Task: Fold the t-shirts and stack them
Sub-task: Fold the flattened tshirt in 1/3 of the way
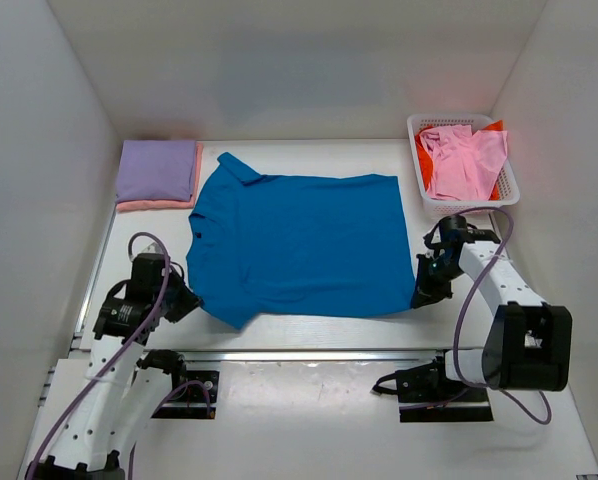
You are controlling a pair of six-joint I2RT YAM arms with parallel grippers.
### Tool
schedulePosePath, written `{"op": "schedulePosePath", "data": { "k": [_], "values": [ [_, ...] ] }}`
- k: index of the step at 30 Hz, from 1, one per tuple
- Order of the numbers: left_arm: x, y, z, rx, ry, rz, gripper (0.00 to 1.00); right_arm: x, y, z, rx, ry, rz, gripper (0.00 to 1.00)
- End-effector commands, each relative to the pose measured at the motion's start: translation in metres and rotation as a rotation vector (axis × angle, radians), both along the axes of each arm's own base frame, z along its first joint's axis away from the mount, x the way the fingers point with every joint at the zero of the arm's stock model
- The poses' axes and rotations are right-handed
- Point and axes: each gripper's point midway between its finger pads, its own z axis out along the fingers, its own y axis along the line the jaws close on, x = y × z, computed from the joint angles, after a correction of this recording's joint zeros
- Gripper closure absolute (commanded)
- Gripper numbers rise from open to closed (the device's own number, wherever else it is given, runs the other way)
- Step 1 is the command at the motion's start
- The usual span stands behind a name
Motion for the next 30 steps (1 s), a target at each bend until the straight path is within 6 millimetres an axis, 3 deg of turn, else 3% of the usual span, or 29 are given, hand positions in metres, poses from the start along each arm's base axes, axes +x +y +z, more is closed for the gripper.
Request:
{"op": "schedulePosePath", "data": {
  "k": [1,8,20,30],
  "values": [
    [0.019,0.003,0.002,0.011,-0.038,0.016,1.0,0.01,-0.007,-0.007,-0.004,0.004,0.016,1.0],
    [0.052,-0.002,-0.006,-0.005,-0.054,0.035,1.0,0.036,-0.004,-0.014,0.013,0.026,0.04,1.0],
    [0.115,0.018,-0.007,0.055,-0.071,0.067,1.0,0.094,-0.011,-0.024,-0.033,0.039,0.064,1.0],
    [0.163,0.025,-0.003,0.069,-0.089,0.077,1.0,0.116,-0.015,-0.025,-0.048,0.034,0.056,1.0]
  ]
}}
